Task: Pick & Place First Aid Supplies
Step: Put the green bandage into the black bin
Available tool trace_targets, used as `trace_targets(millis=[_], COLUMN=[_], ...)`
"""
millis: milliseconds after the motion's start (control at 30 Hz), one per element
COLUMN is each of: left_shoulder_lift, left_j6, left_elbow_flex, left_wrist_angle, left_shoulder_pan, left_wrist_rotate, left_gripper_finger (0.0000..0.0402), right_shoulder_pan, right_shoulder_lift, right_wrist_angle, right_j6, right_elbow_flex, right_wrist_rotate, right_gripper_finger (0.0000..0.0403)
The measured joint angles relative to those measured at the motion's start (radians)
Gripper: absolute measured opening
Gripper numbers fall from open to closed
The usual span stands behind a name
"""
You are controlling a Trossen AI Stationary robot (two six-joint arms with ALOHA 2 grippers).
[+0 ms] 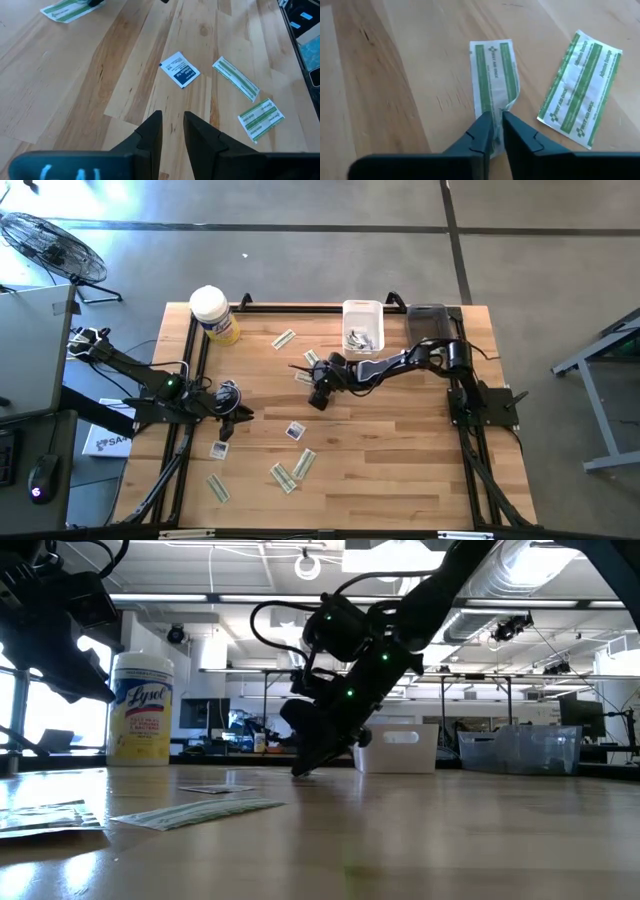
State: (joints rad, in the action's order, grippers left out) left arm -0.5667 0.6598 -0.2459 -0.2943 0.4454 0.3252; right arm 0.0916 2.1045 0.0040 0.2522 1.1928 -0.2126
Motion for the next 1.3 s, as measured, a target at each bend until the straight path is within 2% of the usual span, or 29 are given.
trace_targets(millis=[133, 267, 567, 767, 1033, 1133, 1300], left_shoulder_lift=[0.000, 0.000, 0.000, 0.000, 0.000, 0.000, 0.000], left_j6=[0.000, 0.000, 0.000, 0.000, 0.000, 0.000, 0.000], left_elbow_flex=[0.000, 0.000, 0.000, 0.000, 0.000, 0.000, 0.000], left_wrist_angle=[0.000, 0.001, 0.000, 0.000, 0.000, 0.000, 0.000], left_shoulder_pan=[0.000, 0.000, 0.000, 0.000, 0.000, 0.000, 0.000], left_wrist_rotate=[0.000, 0.000, 0.000, 0.000, 0.000, 0.000, 0.000], left_gripper_finger=[0.0076, 0.0076, 0.0076, 0.0076, 0.0076, 0.0076, 0.0076], right_shoulder_pan=[-0.012, -0.031, -0.096, -0.107, -0.006, 0.061, 0.199], right_shoulder_lift=[-0.018, -0.063, -0.268, -0.427, -0.608, -0.684, -0.805], right_wrist_angle=[-0.016, -0.079, -0.354, -0.574, -0.958, -1.000, -0.961], right_j6=[0.018, 0.038, 0.114, 0.234, 0.527, 0.632, 0.737], right_elbow_flex=[-0.003, -0.006, -0.006, -0.005, -0.034, -0.109, -0.275], right_wrist_rotate=[-0.002, -0.027, -0.201, -0.346, -0.603, -0.646, -0.666], right_gripper_finger=[0.0009, 0.0004, 0.0001, 0.0001, 0.0001, 0.0001, 0.0001])
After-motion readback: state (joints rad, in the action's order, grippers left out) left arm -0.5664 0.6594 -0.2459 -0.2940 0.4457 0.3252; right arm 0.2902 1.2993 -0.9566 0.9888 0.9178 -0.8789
